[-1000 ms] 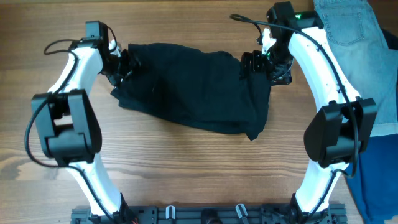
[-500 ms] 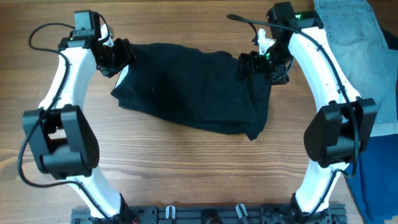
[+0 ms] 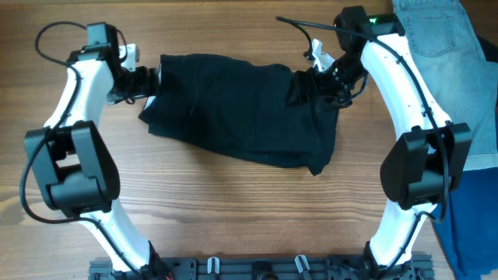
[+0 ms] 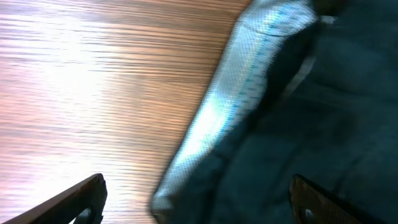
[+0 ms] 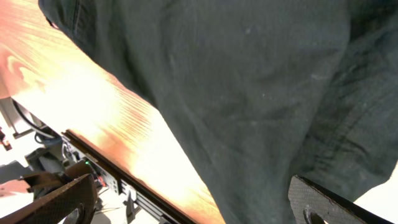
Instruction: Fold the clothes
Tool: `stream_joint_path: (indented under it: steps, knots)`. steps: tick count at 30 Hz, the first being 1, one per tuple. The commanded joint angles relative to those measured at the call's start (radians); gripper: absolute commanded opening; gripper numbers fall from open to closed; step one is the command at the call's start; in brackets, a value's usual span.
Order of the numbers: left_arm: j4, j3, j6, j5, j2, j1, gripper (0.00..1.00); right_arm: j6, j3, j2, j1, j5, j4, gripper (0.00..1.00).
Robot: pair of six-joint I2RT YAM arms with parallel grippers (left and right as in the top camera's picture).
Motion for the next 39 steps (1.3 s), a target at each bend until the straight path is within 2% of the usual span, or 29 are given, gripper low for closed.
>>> stream_joint_path:
  steps: [1,4,10,14,18,19,20,21,22,31,33,39]
  knots:
    - [-0.007,-0.003,0.044,0.024,0.043,0.023,0.92,-0.023,-0.004,-0.019,0.003,-0.031,-0.001,1.0]
    - [-0.007,-0.003,0.044,0.094,0.074,0.001,0.9,-0.02,-0.004,-0.019,0.003,-0.032,0.0,1.0]
    - [-0.011,-0.003,0.043,0.101,0.111,-0.114,0.88,-0.004,-0.004,-0.019,0.003,-0.032,0.0,1.0]
    - [-0.007,-0.003,0.044,0.1,0.126,-0.16,0.93,-0.005,-0.004,-0.019,0.003,-0.031,0.0,1.0]
    - [-0.021,-0.003,0.027,0.101,0.165,-0.161,0.93,-0.005,-0.004,-0.019,0.003,-0.031,-0.002,1.0]
    - [-0.027,-0.003,0.02,0.101,0.178,-0.159,0.9,-0.005,-0.004,-0.019,0.003,-0.031,-0.002,1.0]
    - [-0.031,-0.003,0.018,0.1,0.188,-0.159,0.79,-0.006,-0.004,-0.019,0.003,-0.031,-0.002,1.0]
    - [-0.031,-0.003,0.017,0.101,0.188,-0.159,0.5,-0.005,-0.004,-0.019,0.003,-0.031,-0.002,1.0]
    - [-0.026,-0.003,0.017,0.1,0.188,-0.159,0.04,-0.005,-0.004,-0.019,0.003,-0.031,-0.002,1.0]
    - [0.005,-0.002,-0.064,0.095,0.109,-0.166,0.04,0.004,-0.004,-0.019,0.003,-0.031,0.003,0.99]
    - [0.004,-0.002,-0.117,0.01,0.071,-0.164,0.04,0.006,-0.004,-0.019,0.003,-0.031,0.003,1.0]
    - [-0.057,-0.003,-0.224,-0.063,0.074,-0.138,0.04,0.035,-0.004,-0.019,0.003,-0.03,-0.002,1.0]
